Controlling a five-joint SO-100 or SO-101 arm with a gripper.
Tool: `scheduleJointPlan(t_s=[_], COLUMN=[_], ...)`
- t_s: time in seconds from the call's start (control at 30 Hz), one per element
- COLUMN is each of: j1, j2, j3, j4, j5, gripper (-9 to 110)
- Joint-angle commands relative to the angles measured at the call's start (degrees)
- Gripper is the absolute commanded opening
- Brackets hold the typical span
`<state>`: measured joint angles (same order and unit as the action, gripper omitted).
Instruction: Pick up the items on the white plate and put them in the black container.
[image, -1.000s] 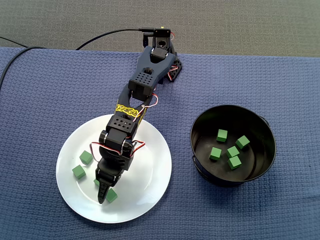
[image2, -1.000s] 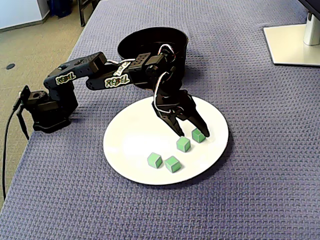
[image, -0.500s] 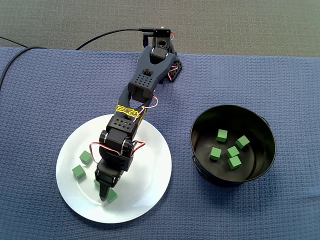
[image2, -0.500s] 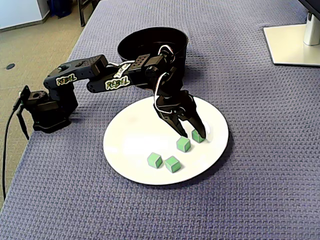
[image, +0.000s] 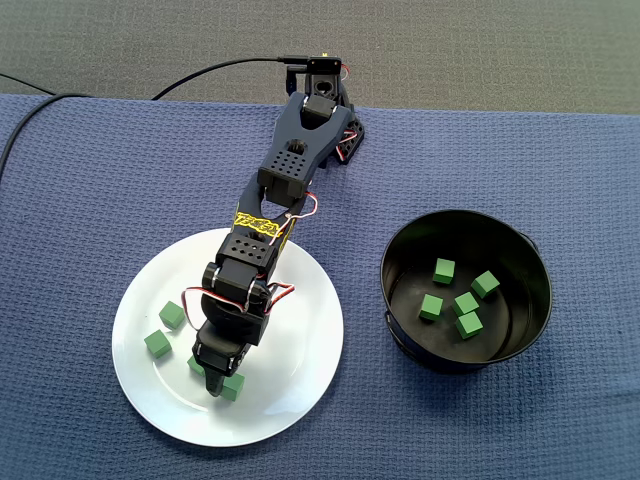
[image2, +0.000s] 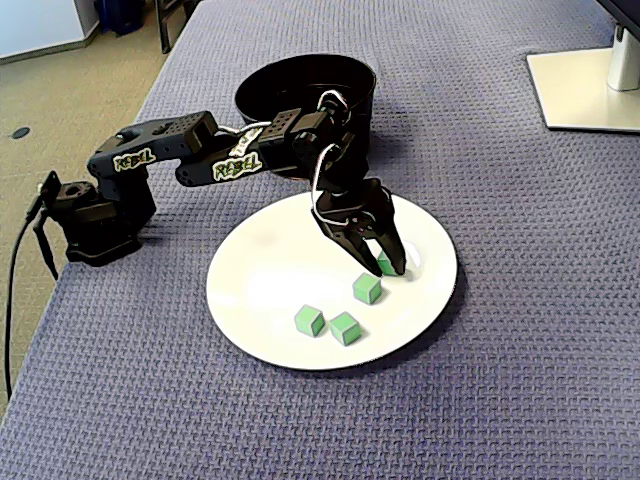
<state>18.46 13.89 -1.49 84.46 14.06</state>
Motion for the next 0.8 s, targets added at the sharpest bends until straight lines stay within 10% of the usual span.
scheduleJointPlan(t_s=[0.0, 0.77], j1=[-1.2, -11.8], j2=[0.2, 75.3], j3=[-0.4, 27.3], j4=[0.4, 6.6], j5=[0.8, -16.1], gripper=[0, 0])
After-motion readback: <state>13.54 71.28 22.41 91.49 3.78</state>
